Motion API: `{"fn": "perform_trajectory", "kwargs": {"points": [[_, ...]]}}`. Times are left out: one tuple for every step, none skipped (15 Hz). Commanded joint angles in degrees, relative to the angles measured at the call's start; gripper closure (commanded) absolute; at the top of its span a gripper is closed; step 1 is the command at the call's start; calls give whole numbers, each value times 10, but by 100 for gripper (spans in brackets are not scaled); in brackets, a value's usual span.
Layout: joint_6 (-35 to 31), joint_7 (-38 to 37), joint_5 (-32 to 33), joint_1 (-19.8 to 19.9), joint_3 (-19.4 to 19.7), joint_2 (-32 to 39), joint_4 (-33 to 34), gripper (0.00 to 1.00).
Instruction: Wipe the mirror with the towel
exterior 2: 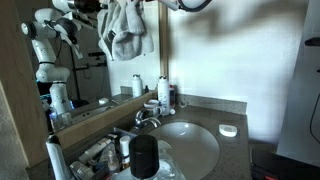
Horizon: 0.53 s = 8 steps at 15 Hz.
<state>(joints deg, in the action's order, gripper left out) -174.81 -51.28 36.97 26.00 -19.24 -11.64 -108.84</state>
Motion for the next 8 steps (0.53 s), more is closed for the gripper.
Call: {"fn": "perform_trajectory", "kwargs": {"points": [[8,-20,27,20,-25,74,90,95],[9,-12,23,16,-26,90,105,95],[11,-9,23,12,-29,105,120,95],[13,-1,21,5,-32,123,135,95],[15,12,13,-1,-36,138,147,95],[17,28,3,-8,-41,152,156,95],[19,46,-8,-15,-47,163,162,95],[22,62,-20,-19,-52,167,164,95]]}}
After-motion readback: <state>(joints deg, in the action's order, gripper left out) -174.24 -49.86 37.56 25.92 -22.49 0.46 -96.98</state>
